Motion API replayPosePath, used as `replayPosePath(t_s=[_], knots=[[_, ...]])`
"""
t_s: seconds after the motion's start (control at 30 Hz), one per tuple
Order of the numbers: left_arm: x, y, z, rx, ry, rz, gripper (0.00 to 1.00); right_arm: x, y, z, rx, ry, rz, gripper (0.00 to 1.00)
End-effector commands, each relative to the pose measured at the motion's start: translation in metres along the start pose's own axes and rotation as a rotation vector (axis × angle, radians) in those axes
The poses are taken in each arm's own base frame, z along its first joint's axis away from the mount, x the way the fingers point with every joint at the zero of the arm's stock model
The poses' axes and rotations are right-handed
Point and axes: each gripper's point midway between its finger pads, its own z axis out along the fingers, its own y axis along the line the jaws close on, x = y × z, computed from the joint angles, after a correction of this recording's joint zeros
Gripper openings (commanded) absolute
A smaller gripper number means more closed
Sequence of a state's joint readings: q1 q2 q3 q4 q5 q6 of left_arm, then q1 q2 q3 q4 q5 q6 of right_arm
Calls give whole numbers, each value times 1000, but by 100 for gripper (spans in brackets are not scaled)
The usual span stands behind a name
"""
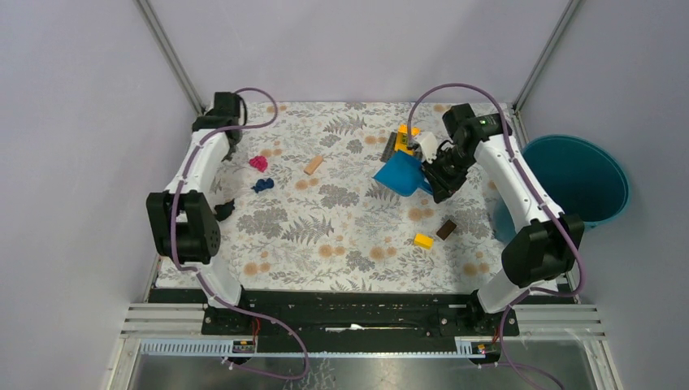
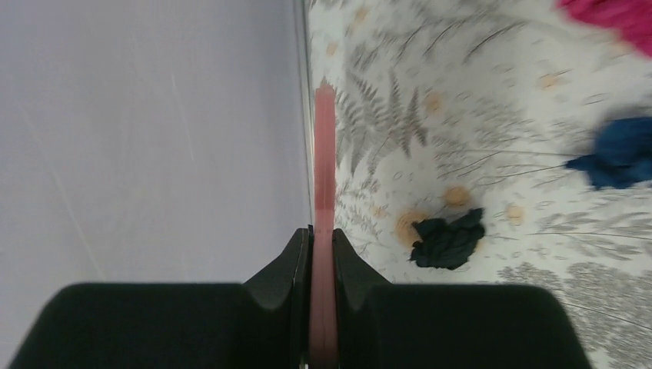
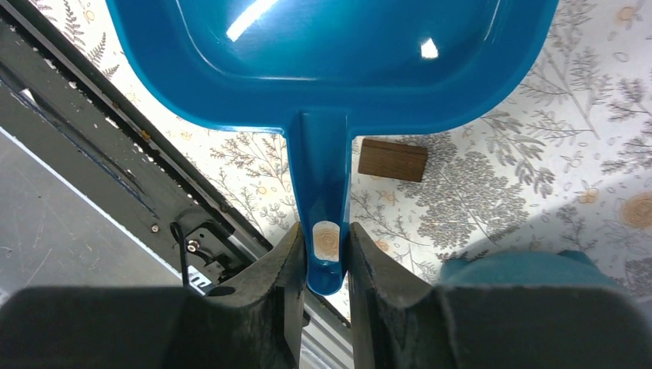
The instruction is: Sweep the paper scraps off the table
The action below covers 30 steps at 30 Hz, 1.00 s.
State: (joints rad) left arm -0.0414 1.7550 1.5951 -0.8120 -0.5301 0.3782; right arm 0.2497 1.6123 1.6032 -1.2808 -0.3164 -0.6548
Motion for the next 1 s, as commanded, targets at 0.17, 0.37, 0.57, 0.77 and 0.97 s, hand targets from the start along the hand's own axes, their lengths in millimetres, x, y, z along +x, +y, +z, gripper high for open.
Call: replayPosePath(t_s=[0.17,0.37,0.57,0.77,0.97], knots=[[61,-6,29,71,83,-240,0,11,27,20,-58,67,21,0],[63,-46,15,280,78,-310,0,17,25,22,-39,89,17,0],[38,-103,-39,579,-34,-311,0,34,27,30,-39,133,24,0],[39,-156,-88,869,-45,-301,0,44,30,30,-29,142,23,0],[30,-188,-164,1240,-159,-266,0,53,29,28,-6,161,14,0]])
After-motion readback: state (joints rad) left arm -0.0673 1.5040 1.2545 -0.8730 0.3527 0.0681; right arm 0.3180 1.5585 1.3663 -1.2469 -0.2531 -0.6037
